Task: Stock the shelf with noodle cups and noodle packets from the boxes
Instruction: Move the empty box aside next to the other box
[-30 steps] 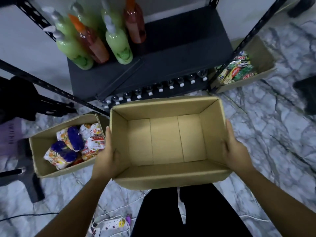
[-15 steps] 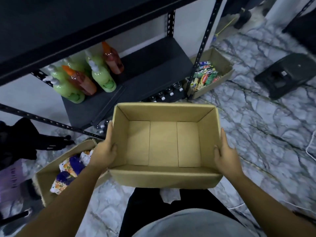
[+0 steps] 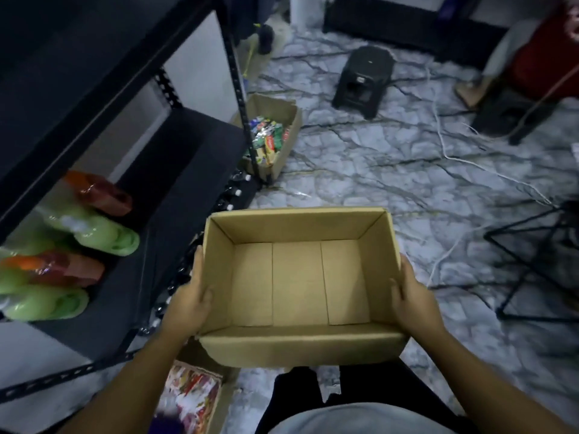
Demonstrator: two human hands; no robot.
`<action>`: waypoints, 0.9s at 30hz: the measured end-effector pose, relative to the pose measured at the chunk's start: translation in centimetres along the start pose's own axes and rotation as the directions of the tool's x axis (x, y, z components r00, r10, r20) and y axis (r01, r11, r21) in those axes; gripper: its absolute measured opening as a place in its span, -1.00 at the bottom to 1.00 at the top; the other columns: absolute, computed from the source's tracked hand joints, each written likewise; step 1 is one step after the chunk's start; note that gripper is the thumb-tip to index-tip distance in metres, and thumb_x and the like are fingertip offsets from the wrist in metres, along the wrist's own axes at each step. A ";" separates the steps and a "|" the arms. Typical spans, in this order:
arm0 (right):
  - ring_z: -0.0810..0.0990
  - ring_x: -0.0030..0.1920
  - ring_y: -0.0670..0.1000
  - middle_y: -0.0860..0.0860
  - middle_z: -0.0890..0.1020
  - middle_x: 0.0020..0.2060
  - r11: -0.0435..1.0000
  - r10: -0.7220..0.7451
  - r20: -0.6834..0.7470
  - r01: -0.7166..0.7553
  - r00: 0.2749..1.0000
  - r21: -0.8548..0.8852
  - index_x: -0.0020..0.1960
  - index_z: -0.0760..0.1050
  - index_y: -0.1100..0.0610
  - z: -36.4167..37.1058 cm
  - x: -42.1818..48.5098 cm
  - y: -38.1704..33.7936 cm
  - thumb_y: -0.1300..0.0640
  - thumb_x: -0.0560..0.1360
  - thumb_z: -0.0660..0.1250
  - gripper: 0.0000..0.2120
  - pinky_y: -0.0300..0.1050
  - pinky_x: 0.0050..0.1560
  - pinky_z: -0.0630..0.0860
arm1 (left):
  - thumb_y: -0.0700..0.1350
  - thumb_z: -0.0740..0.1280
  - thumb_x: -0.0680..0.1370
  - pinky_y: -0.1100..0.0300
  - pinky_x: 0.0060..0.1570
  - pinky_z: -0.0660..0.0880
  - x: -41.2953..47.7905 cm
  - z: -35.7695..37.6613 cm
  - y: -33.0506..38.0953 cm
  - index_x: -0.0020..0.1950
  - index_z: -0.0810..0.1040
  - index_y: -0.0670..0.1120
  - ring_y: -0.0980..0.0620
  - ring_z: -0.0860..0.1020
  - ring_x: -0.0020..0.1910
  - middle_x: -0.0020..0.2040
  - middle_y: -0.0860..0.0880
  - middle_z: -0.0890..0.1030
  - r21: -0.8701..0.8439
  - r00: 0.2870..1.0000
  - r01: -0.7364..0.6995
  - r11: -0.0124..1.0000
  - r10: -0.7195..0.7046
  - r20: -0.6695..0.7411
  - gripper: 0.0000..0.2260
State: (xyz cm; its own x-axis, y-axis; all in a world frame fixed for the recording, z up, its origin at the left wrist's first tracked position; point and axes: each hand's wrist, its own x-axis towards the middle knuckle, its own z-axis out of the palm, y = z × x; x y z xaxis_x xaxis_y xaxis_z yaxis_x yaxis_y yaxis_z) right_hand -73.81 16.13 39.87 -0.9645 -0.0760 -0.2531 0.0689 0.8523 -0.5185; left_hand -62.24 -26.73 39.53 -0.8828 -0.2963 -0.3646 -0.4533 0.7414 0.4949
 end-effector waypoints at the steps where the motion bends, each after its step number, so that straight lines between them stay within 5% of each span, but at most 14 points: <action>1: 0.42 -0.47 -0.04 -0.09 0.49 -0.39 0.999 0.035 -0.023 -0.035 0.999 0.011 0.60 0.11 0.07 -0.1 -1.2 1.0 0.20 0.65 0.22 -0.43 -0.15 -0.47 0.20 | -0.23 0.27 0.64 0.03 -0.37 0.43 0.7 0.2 0.6 0.59 -0.41 0.22 -0.08 0.55 -0.39 -0.23 -0.20 0.64 0.014 0.999 -0.025 1.000 0.025 0.026 -0.09; 8: 0.51 -0.37 0.20 0.20 0.66 -0.19 0.954 0.296 -0.154 -0.284 0.943 0.098 0.60 0.15 0.12 -1.3 -7.7 7.1 0.18 0.65 0.23 -0.45 0.01 -0.40 0.41 | -0.22 0.27 0.64 -0.04 -0.25 0.55 5.2 2.9 7.4 0.51 -0.47 0.36 -0.06 0.58 -0.36 -0.26 -0.12 0.62 0.061 0.959 -0.225 0.973 0.209 0.193 -0.05; 15: 0.63 -0.21 0.30 0.26 0.68 -0.13 0.863 0.502 -0.194 -0.474 0.843 0.174 0.61 0.11 0.17 -4.1 -11.0 13.9 0.17 0.67 0.21 -0.44 0.07 -0.30 0.46 | -0.24 0.27 0.64 -0.07 -0.25 0.54 8.2 8.5 16.1 0.62 -0.36 0.18 -0.17 0.61 -0.29 -0.10 -0.25 0.67 0.120 0.884 -0.389 0.913 0.333 0.329 -0.11; 23: 0.51 -0.42 0.12 0.03 0.54 -0.33 0.832 0.550 -0.244 -0.500 0.799 0.240 0.60 0.12 0.13 -9.8 -9.3 21.4 0.14 0.67 0.20 -0.46 -0.02 -0.40 0.40 | -0.25 0.26 0.64 -0.14 -0.20 0.56 10.1 13.7 26.6 0.59 -0.41 0.26 -0.21 0.62 -0.21 -0.12 -0.12 0.59 0.088 0.844 -0.468 0.879 0.415 0.339 -0.08; 27: 0.53 -0.38 0.11 0.10 0.62 -0.28 0.842 0.529 -0.272 -0.459 0.804 0.283 0.59 0.13 0.12 -12.8 -7.0 24.3 0.19 0.66 0.20 -0.46 0.02 -0.35 0.50 | -0.21 0.28 0.65 -0.13 -0.21 0.54 11.3 15.4 31.4 0.62 -0.37 0.19 -0.20 0.61 -0.26 -0.18 -0.26 0.65 0.128 0.854 -0.470 0.873 0.414 0.314 -0.10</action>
State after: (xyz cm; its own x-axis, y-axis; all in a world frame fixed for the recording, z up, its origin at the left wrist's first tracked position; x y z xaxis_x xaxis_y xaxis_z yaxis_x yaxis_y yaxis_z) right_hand -68.62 44.01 39.45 -0.8080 0.5305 -0.2561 0.5729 0.6065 -0.5513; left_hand -84.57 2.44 38.77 -0.9029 0.2428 -0.3548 0.0349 0.8640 0.5024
